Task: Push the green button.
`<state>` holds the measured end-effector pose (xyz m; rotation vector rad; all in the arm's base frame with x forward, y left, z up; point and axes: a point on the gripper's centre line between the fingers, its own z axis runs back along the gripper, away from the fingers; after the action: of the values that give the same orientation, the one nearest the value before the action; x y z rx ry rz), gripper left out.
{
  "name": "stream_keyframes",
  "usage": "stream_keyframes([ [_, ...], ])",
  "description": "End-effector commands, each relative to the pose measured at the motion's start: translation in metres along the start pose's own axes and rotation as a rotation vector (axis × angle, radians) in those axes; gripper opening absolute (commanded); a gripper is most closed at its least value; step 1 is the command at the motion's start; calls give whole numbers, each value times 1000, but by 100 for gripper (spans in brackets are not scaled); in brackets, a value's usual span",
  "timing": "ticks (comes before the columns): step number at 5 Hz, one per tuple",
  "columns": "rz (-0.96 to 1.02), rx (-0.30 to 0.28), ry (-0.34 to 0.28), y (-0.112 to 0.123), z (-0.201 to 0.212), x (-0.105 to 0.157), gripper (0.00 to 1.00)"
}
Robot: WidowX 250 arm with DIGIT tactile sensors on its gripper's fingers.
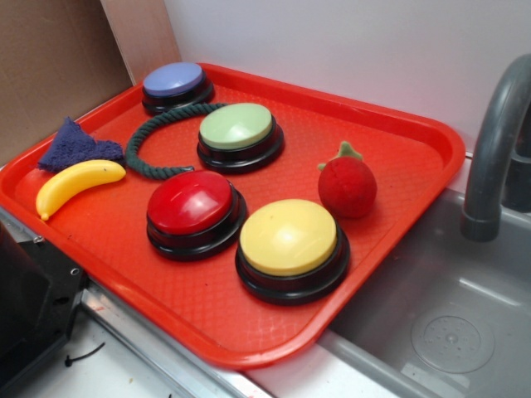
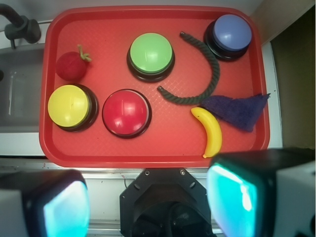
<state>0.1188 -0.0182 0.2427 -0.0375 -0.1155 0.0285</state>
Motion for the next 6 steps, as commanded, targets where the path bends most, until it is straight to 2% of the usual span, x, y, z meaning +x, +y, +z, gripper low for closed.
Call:
stream_keyframes([
  [1,0,0,0,0,0,0,100],
  [2,2,32,-27,12,-28,43,100],
  [3,0,10,-94,25,-67,91,100],
  [4,-47,14,-38,30,-123,116,100],
  [5,-129,55,-4,24,-154,127,100],
  [6,-198,81,1,18,-171,134,100],
])
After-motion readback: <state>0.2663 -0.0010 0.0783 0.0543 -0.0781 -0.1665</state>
